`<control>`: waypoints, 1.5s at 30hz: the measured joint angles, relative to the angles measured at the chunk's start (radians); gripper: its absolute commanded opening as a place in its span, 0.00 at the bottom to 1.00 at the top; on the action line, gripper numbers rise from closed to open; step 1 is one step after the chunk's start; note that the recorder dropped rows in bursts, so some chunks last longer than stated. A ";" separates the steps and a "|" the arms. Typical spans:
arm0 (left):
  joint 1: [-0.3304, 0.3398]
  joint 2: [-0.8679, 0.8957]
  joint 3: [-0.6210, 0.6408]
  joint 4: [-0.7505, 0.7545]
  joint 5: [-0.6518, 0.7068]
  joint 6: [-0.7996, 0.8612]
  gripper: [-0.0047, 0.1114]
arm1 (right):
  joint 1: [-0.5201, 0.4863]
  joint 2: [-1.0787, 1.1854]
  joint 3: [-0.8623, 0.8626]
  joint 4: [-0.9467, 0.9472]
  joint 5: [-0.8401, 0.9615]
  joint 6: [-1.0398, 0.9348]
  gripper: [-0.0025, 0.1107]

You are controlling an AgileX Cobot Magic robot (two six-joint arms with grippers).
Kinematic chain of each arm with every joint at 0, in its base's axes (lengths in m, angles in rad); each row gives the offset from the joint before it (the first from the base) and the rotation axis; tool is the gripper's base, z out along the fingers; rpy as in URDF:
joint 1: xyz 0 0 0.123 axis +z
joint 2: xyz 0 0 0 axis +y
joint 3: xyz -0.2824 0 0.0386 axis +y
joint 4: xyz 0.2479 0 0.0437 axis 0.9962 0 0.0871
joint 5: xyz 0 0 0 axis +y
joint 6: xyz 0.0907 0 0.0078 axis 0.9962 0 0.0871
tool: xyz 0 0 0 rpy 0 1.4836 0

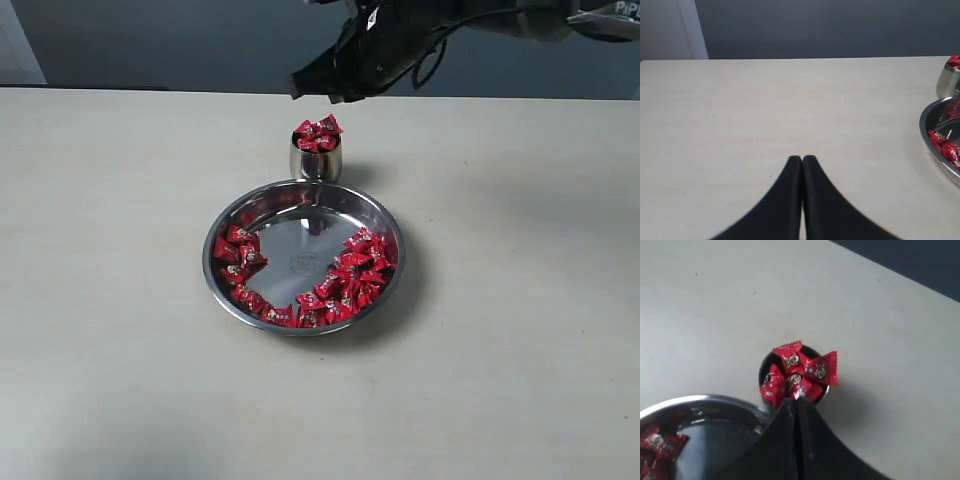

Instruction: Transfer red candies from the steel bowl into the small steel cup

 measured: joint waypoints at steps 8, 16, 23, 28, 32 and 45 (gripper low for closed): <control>0.000 0.000 0.000 0.000 0.000 0.000 0.04 | 0.019 -0.320 0.271 0.100 -0.064 0.000 0.02; 0.000 0.000 0.000 0.000 0.000 0.000 0.04 | 0.041 -0.644 0.570 0.137 0.006 0.014 0.02; 0.000 0.000 0.000 0.000 0.000 0.000 0.04 | 0.027 -0.828 0.699 -0.039 -0.010 0.003 0.02; 0.000 0.000 0.000 0.000 0.000 0.000 0.04 | -0.095 -1.339 1.262 0.026 -0.568 -0.014 0.02; 0.000 0.000 0.000 0.002 0.000 0.000 0.04 | -0.364 -1.809 1.529 0.074 -0.430 -0.022 0.02; 0.000 0.000 0.000 0.002 0.000 0.000 0.04 | -0.666 -2.025 1.661 0.135 -0.169 -0.027 0.02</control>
